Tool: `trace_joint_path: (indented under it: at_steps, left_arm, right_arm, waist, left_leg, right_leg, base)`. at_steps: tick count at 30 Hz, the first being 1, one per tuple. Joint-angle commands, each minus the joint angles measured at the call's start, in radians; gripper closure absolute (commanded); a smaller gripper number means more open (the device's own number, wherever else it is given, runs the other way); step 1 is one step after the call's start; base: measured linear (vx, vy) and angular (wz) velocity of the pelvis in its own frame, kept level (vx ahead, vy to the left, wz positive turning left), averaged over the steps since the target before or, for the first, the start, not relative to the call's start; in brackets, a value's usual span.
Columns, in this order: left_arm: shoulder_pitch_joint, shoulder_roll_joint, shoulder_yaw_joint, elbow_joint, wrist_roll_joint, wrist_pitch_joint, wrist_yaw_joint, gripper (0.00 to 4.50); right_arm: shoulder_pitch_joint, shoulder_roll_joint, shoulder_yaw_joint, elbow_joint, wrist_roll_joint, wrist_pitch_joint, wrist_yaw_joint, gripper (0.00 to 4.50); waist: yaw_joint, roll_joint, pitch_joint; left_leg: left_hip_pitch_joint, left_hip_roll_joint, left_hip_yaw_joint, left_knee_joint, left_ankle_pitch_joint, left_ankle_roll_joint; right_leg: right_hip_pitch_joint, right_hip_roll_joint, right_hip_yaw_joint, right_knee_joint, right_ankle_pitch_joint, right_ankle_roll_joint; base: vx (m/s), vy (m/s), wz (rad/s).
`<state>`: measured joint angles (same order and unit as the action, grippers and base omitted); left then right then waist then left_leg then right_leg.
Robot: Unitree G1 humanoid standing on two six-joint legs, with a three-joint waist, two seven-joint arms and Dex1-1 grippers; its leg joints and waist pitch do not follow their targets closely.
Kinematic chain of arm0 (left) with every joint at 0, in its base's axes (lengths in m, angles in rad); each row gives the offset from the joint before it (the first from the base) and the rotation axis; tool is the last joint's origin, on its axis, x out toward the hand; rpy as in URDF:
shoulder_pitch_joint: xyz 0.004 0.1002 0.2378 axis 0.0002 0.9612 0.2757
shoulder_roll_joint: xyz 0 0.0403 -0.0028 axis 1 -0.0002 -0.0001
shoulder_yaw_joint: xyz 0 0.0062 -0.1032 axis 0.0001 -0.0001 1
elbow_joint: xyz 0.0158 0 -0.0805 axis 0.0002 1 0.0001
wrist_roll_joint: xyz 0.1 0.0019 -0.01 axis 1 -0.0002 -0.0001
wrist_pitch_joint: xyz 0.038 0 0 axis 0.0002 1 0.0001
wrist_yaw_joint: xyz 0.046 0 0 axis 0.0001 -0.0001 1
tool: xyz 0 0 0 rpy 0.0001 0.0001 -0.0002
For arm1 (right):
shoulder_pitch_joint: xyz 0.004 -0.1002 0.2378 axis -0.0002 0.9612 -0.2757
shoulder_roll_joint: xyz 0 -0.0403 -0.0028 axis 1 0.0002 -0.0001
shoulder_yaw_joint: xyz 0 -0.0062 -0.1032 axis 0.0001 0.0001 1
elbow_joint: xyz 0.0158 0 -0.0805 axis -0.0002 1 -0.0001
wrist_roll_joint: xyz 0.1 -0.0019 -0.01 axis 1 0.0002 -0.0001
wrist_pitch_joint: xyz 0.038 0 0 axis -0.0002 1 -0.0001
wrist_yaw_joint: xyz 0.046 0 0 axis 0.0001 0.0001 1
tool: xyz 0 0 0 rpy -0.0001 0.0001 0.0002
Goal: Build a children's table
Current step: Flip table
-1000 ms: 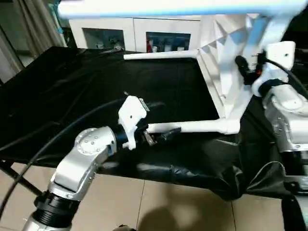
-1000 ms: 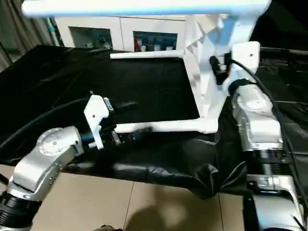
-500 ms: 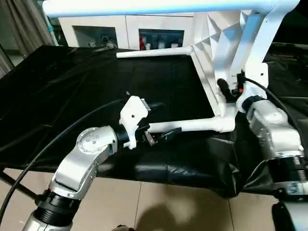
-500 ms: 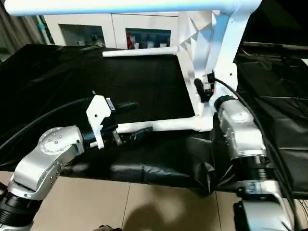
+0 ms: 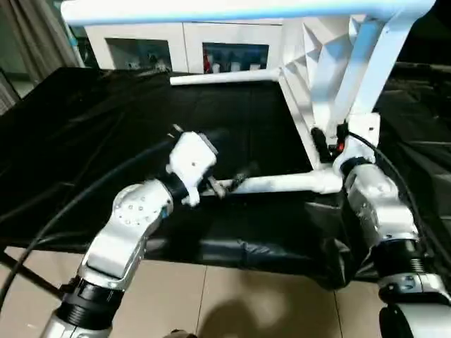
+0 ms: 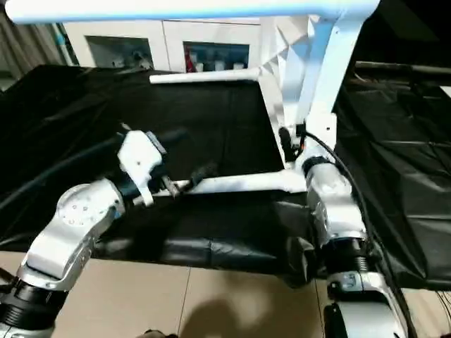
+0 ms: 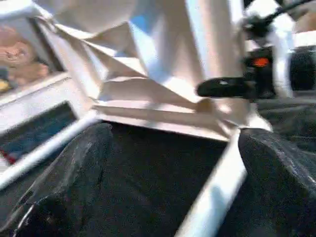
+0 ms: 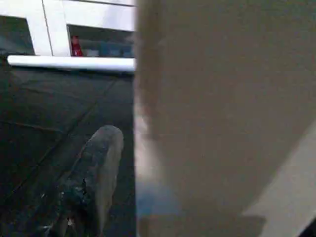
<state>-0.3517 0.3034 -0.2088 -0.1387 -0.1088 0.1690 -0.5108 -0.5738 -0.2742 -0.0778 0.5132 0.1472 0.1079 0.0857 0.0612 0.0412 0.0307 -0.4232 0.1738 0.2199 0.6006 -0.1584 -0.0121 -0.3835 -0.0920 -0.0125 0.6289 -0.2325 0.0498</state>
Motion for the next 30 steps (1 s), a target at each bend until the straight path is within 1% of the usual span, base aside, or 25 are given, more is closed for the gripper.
trace_joint_path:
  at_steps: [1, 2, 3, 4, 6, 7, 8, 9, 10, 11, 12, 14, 15, 18, 19, 21, 23, 24, 26, 28, 29, 30]
  left_arm:
    - [-0.003, 0.010, 0.014, 0.003, 0.028, -0.062, 0.009, 0.00]
    - [-0.007, 0.030, 0.010, 0.013, 0.092, -0.136, 0.045, 0.00]
    - [-0.007, 0.030, 0.010, 0.013, 0.092, -0.136, 0.045, 0.00]
    - [-0.009, 0.038, 0.007, 0.018, 0.118, -0.160, 0.061, 0.00]
    - [-0.026, 0.088, -0.013, 0.040, 0.256, -0.308, 0.130, 0.00]
    - [-0.026, 0.088, -0.013, 0.040, 0.256, -0.308, 0.130, 0.00]
    - [-0.036, 0.119, -0.017, 0.050, 0.347, -0.393, 0.188, 0.00]
    - [-0.041, 0.136, -0.020, 0.054, 0.400, -0.421, 0.231, 0.00]
    - [-0.041, 0.139, -0.018, 0.055, 0.412, -0.426, 0.245, 0.00]
    - [-0.041, 0.150, -0.004, 0.060, 0.466, -0.444, 0.314, 0.00]
    - [-0.040, 0.151, 0.011, 0.064, 0.492, -0.455, 0.352, 0.00]
    - [-0.036, 0.142, 0.044, 0.069, 0.493, -0.457, 0.386, 0.00]
    - [-0.037, 0.143, 0.056, 0.068, 0.497, -0.461, 0.398, 0.00]
    - [-0.051, 0.146, 0.093, 0.059, 0.521, -0.458, 0.447, 0.00]
    - [-0.075, 0.156, 0.123, 0.055, 0.567, -0.471, 0.501, 0.00]
    - [-0.116, 0.174, 0.155, 0.046, 0.615, -0.483, 0.554, 0.00]
    - [-0.135, 0.183, 0.166, 0.043, 0.628, -0.488, 0.569, 0.00]
    - [-0.183, 0.207, 0.177, 0.039, 0.658, -0.491, 0.585, 0.00]
    - [-0.207, 0.217, 0.181, 0.042, 0.672, -0.502, 0.599, 0.00]
    - [-0.236, 0.230, 0.183, 0.049, 0.683, -0.517, 0.603, 0.00]
    - [-0.262, 0.242, 0.175, 0.070, 0.690, -0.510, 0.589, 0.00]
    - [-0.271, 0.244, 0.170, 0.084, 0.692, -0.503, 0.581, 0.00]
  right_arm:
    - [-0.003, 0.005, -0.012, 0.020, 0.000, -0.008, 0.004, 1.59]
    - [-0.004, 0.002, -0.009, 0.029, -0.006, -0.009, 0.002, 1.67]
    - [-0.004, 0.002, -0.009, 0.029, -0.006, -0.009, 0.002, 1.77]
    - [-0.004, 0.002, -0.008, 0.032, -0.007, -0.010, 0.002, 1.87]
    - [-0.012, 0.004, -0.015, 0.054, -0.016, -0.023, 0.001, 2.03]
    - [-0.012, 0.004, -0.015, 0.054, -0.016, -0.023, 0.001, 2.12]
    - [-0.017, 0.005, -0.015, 0.065, -0.019, -0.031, 0.000, 2.31]
    - [-0.019, 0.006, -0.014, 0.069, -0.021, -0.033, -0.002, 2.31]
    - [-0.020, 0.006, -0.014, 0.071, -0.022, -0.036, -0.002, 2.43]
    - [-0.023, 0.008, -0.012, 0.079, -0.026, -0.045, -0.003, 2.46]
    - [-0.024, 0.009, -0.011, 0.082, -0.027, -0.049, -0.003, 2.46]
    - [-0.025, 0.010, -0.009, 0.084, -0.030, -0.053, -0.003, 2.55]
    - [-0.025, 0.010, -0.008, 0.084, -0.031, -0.054, -0.002, 2.57]
    - [-0.025, 0.008, -0.006, 0.084, -0.035, -0.060, -0.001, 2.58]
    - [-0.026, 0.005, -0.008, 0.087, -0.039, -0.068, 0.000, 2.59]
    - [-0.026, -0.005, -0.007, 0.086, -0.049, -0.080, 0.002, 2.59]
    - [-0.027, -0.010, -0.005, 0.084, -0.055, -0.085, 0.004, 2.59]
    - [-0.032, -0.026, -0.007, 0.073, -0.067, -0.091, 0.003, 2.60]
    - [-0.038, -0.033, -0.011, 0.073, -0.071, -0.094, 0.004, 2.60]
    - [-0.047, -0.042, -0.010, 0.080, -0.078, -0.102, 0.005, 2.60]
    - [-0.052, -0.047, -0.010, 0.077, -0.081, -0.104, 0.006, 2.60]
    - [-0.053, -0.048, -0.010, 0.075, -0.082, -0.106, 0.005, 2.60]
  waist:
    - [0.005, -0.013, -0.060]
    - [0.005, -0.020, -0.060]
    - [0.005, -0.020, -0.060]
    - [0.007, -0.016, -0.061]
    - [0.006, -0.015, -0.060]
    - [0.004, -0.014, -0.061]
    - [0.006, -0.012, -0.061]
    - [0.005, -0.012, -0.061]
    - [0.004, -0.012, -0.061]
    - [0.004, -0.009, -0.061]
    - [0.004, -0.009, -0.061]
    - [0.005, -0.009, -0.062]
    - [0.006, -0.007, -0.062]
    - [0.006, -0.009, -0.062]
    - [0.006, -0.009, -0.062]
    - [0.007, -0.009, -0.062]
    - [0.008, -0.009, -0.062]
    - [0.008, -0.010, -0.063]
    - [0.010, -0.007, -0.063]
    - [0.012, -0.008, -0.063]
    - [0.014, -0.007, -0.065]
    - [0.018, -0.006, -0.068]
  left_leg:
    - [0.044, 0.045, -0.034, -0.065, -0.194, -0.002]
    - [0.042, 0.046, -0.034, -0.066, -0.185, 0.006]
    - [0.042, 0.046, -0.034, -0.066, -0.185, 0.006]
    - [0.042, 0.047, -0.036, -0.064, -0.177, 0.009]
    - [0.042, 0.047, -0.036, -0.065, -0.183, 0.012]
    - [0.042, 0.047, -0.037, -0.065, -0.187, 0.009]
    - [0.043, 0.048, -0.038, -0.066, -0.191, 0.007]
    - [0.042, 0.049, -0.039, -0.066, -0.194, 0.004]
    - [0.043, 0.049, -0.039, -0.066, -0.195, 0.003]
    - [0.046, 0.049, -0.038, -0.067, -0.201, -0.002]
    - [0.045, 0.049, -0.038, -0.066, -0.203, -0.005]
    - [0.045, 0.048, -0.037, -0.066, -0.203, -0.009]
    - [0.045, 0.048, -0.038, -0.066, -0.201, -0.008]
    - [0.045, 0.047, -0.037, -0.065, -0.204, -0.005]
    - [0.044, 0.047, -0.037, -0.065, -0.203, -0.003]
    - [0.045, 0.047, -0.039, -0.064, -0.204, 0.001]
    - [0.045, 0.046, -0.039, -0.064, -0.198, -0.001]
    - [0.045, 0.046, -0.039, -0.063, -0.193, 0.001]
    - [0.045, 0.045, -0.039, -0.061, -0.187, 0.001]
    - [0.042, 0.045, -0.039, -0.060, -0.178, 0.003]
    - [0.043, 0.044, -0.038, -0.058, -0.169, 0.005]
    - [0.044, 0.044, -0.038, -0.055, -0.155, 0.007]
  right_leg:
    - [0.022, -0.034, 0.015, -0.071, 0.012, -0.194]
    - [0.023, -0.033, 0.015, -0.071, 0.012, -0.192]
    - [0.023, -0.033, 0.015, -0.071, 0.012, -0.192]
    - [0.024, -0.035, 0.015, -0.068, 0.019, -0.188]
    - [0.022, -0.034, 0.014, -0.070, 0.009, -0.178]
    - [0.023, -0.035, 0.014, -0.070, 0.003, -0.174]
    - [0.021, -0.035, 0.014, -0.071, 0.001, -0.172]
    - [0.021, -0.034, 0.013, -0.070, 0.002, -0.170]
    - [0.021, -0.033, 0.013, -0.069, 0.005, -0.168]
    - [0.018, -0.033, 0.013, -0.068, 0.005, -0.172]
    - [0.019, -0.033, 0.013, -0.066, 0.011, -0.176]
    - [0.018, -0.034, 0.012, -0.065, 0.013, -0.186]
    - [0.018, -0.034, 0.012, -0.065, 0.016, -0.192]
    - [0.017, -0.033, 0.012, -0.065, 0.017, -0.198]
    - [0.017, -0.033, 0.011, -0.065, 0.017, -0.199]
    - [0.017, -0.033, 0.011, -0.066, 0.013, -0.196]
    - [0.016, -0.032, 0.010, -0.065, 0.016, -0.197]
    - [0.017, -0.032, 0.010, -0.064, 0.020, -0.198]
    - [0.016, -0.033, 0.010, -0.063, 0.024, -0.198]
    - [0.017, -0.034, 0.010, -0.061, 0.034, -0.201]
    - [0.017, -0.033, 0.010, -0.060, 0.046, -0.201]
    - [0.017, -0.033, 0.010, -0.057, 0.063, -0.202]
  base:
    - [0.000, 0.000, 0.00]
    - [0.000, 0.000, 0.00]
    - [0.000, 0.000, 0.00]
    - [0.000, 0.000, 0.00]
    - [0.000, 0.000, 0.00]
    - [0.000, 0.000, 0.00]
    - [0.000, 0.000, 0.00]
    - [0.000, 0.000, 0.00]
    - [0.000, 0.000, 0.00]
    - [0.000, 0.000, 0.00]
    - [0.000, 0.000, 0.00]
    - [0.000, 0.000, 0.00]
    - [0.000, 0.000, 0.00]
    - [0.000, 0.000, 0.00]
    - [0.000, 0.000, 0.00]
    - [0.000, 0.000, 0.00]
    - [0.000, 0.000, 0.00]
    - [0.000, 0.000, 0.00]
    - [0.000, 0.000, 0.00]
    - [0.000, 0.000, 0.00]
    - [0.000, 0.000, 0.00]
    - [0.000, 0.000, 0.00]
